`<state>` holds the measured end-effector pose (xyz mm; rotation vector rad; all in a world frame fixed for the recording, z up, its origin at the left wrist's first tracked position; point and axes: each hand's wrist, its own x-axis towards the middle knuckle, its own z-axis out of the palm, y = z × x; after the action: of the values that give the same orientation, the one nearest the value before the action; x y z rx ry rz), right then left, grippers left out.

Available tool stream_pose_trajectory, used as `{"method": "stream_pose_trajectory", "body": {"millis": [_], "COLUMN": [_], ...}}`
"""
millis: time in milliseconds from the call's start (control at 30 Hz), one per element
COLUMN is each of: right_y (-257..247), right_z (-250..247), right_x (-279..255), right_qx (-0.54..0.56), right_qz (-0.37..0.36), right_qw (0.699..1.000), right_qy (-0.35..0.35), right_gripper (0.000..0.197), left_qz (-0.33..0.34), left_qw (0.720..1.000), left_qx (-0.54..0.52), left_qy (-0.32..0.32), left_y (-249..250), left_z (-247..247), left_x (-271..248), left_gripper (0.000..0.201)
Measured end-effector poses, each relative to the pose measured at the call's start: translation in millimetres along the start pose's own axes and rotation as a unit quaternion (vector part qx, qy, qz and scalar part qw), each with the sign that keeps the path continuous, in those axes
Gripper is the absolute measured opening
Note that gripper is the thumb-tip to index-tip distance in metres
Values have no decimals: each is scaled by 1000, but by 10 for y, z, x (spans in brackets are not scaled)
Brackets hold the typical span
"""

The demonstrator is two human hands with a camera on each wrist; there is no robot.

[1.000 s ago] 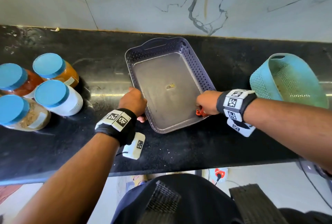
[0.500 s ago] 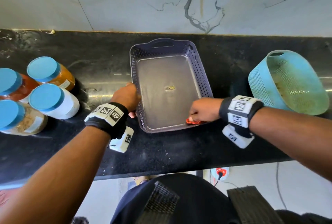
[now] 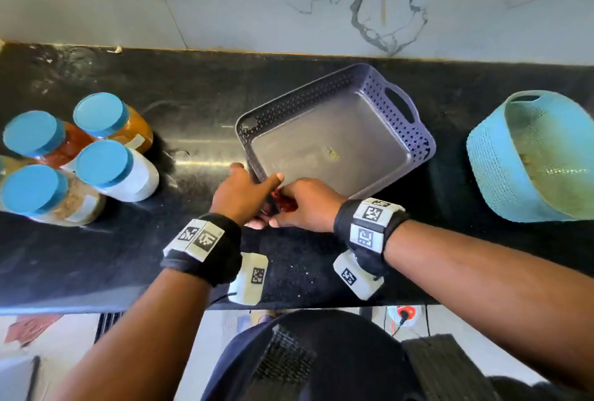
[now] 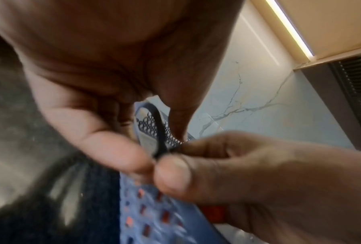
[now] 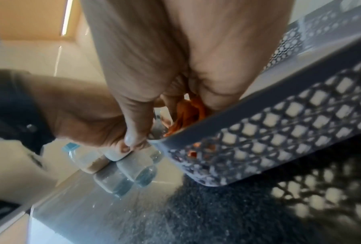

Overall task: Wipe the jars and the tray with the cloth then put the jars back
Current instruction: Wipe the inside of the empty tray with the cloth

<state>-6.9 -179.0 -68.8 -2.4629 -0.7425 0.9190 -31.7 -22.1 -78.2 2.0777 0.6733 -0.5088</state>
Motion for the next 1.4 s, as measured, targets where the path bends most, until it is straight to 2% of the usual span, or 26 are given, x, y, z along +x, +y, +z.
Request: {"method": "stream_pose_trajectory", "body": {"millis": [67, 133, 233, 333, 400, 533, 633, 700, 800, 933, 1033, 1133, 1233, 1333, 1400], "right_y": [-82, -94, 0, 109, 167, 396, 558, 498, 124, -289, -60, 396, 755, 687, 418], "right_z": [-1, -3, -13, -91, -228, -575, -760, -751, -475, -131, -267, -559, -798, -756, -566], "right_x": [50, 79, 61, 23, 36, 62, -26, -49, 104, 276, 178, 16, -159, -194, -78], "right_qx": [17, -10, -51, -102, -160, -239, -272, -219, -97, -141, -176, -230, -265, -234, -169], "right_qz": [-17, -24, -34, -72, -81, -20, 49, 72, 44, -11, 18, 90, 159, 183, 161], "right_qw": [1000, 999, 994, 983, 971, 949, 941, 956, 980, 980, 972, 953, 939, 946, 964], "right_qy": [-16, -42, -91, -138, -160, -205, -197, -184, -167, -141, -156, -177, -149, -130, -127], "right_gripper": [41, 43, 41, 28, 29, 30, 27, 24, 21, 21, 18, 19, 20, 21, 24], "left_qz": [24, 36, 42, 46, 46, 40, 38, 33, 24, 47, 56, 61, 57, 48, 46], "left_qw": [998, 995, 993, 991, 989, 988, 990, 992, 993, 984, 982, 982, 985, 986, 986], "left_qx": [57, 85, 94, 114, 125, 135, 121, 108, 107, 160, 172, 169, 152, 147, 148], "left_qy": [20, 45, 55, 55, 56, 60, 65, 59, 52, 57, 53, 54, 52, 60, 65], "left_y": [32, 51, 62, 94, 101, 88, 79, 95, 135, 120, 102, 105, 84, 104, 109], "left_z": [47, 38, 3, 0, 26, 13, -6, 4, 45, 15, -17, -29, -39, -32, -20], "left_x": [10, 49, 100, 113, 122, 119, 127, 128, 117, 130, 127, 123, 143, 147, 139], "left_gripper": [51, 41, 36, 31, 28, 26, 27, 24, 22, 24, 20, 16, 15, 18, 19]}}
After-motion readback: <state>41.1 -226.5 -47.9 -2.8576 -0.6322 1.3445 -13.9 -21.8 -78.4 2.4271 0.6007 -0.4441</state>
